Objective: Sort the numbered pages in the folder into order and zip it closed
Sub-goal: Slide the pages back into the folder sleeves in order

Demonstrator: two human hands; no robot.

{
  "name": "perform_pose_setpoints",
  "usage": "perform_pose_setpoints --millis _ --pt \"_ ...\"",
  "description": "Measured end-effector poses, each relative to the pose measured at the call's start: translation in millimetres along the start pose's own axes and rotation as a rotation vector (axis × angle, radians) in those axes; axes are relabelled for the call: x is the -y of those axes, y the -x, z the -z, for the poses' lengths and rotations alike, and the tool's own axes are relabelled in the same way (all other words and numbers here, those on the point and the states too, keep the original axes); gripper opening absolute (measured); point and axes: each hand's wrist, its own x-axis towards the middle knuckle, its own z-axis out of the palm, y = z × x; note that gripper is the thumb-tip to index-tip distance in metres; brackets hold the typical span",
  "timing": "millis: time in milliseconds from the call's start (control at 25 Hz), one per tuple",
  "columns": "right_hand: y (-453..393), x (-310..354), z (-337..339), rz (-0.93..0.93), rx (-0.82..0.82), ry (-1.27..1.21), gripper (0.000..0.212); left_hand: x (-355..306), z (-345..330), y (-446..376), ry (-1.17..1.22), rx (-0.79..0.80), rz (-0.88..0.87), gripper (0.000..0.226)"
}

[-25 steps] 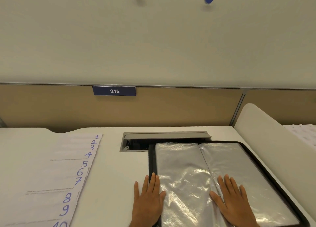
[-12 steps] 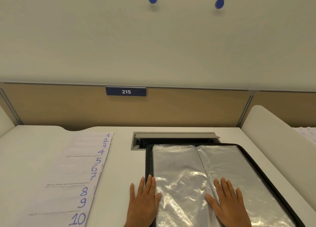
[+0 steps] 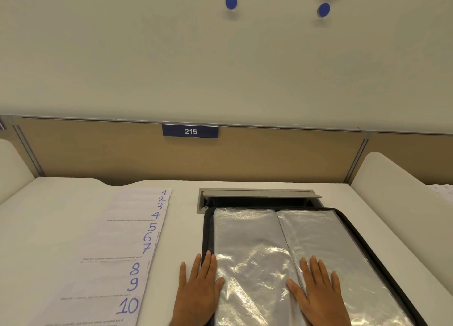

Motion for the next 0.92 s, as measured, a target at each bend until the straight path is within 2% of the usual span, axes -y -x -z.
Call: perform_pose_setpoints --millis 360,920 --pt "15.6 41.2 -3.7 0.007 0.015 -0.006 0.128 41.9 13.3 16.2 -0.07 -0.098 -0.005 0.07" --pt "36.4 88.8 -8.0 0.011 0.012 -0.015 0.133 89.6 25.5 34.3 -0.105 -0.09 0.002 0.068"
